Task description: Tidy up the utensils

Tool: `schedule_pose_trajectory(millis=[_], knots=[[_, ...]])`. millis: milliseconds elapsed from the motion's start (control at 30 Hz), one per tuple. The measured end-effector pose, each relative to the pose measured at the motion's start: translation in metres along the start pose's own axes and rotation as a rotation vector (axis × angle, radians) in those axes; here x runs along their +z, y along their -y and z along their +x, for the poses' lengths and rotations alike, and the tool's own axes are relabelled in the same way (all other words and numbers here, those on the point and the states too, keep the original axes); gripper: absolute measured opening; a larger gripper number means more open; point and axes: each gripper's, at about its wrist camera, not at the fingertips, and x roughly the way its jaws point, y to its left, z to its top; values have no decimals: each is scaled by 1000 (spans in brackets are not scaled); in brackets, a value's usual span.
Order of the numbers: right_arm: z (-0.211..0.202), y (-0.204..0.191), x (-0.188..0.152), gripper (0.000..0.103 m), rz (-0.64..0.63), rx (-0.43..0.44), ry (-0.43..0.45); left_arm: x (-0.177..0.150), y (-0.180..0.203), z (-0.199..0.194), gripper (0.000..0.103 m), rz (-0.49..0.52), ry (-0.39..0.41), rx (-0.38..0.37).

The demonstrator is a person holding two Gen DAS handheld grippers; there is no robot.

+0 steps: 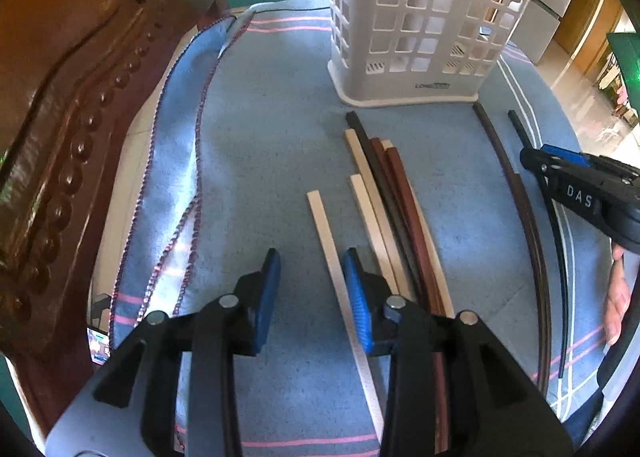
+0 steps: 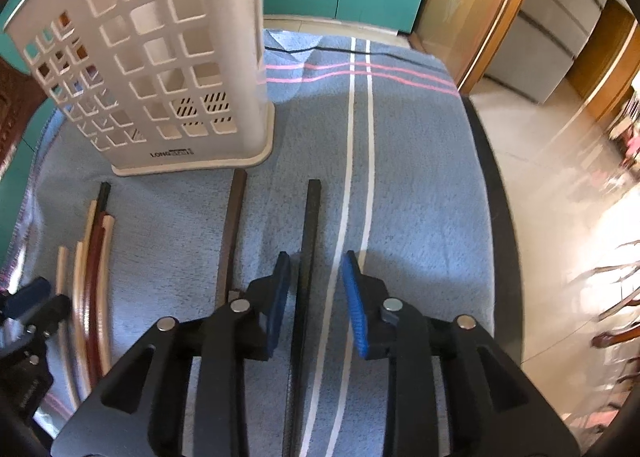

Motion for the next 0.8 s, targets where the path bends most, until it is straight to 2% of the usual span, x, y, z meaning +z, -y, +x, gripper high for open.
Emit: schedule_pose_trajectory(millis=[200, 267, 367, 467, 567, 800], knots=[[-1, -8, -3, 30, -16, -25, 18, 7, 3, 2, 35, -7, 13, 18], [-1, -8, -4, 29, -18, -24, 19, 7, 2, 2, 29, -16, 14, 8], [-1, -8, -6, 10, -24, 27, 13, 9, 4, 2, 19, -15, 12, -18], [-3, -14, -8, 7, -40, 16, 24, 10, 5, 3, 11, -14, 17, -30], [-8, -16, -9, 7, -35, 43, 29, 11, 1, 1, 9, -51, 30, -63], [-57, -6, -7, 6, 7, 148, 111, 14, -4, -40, 7, -93, 153, -121]])
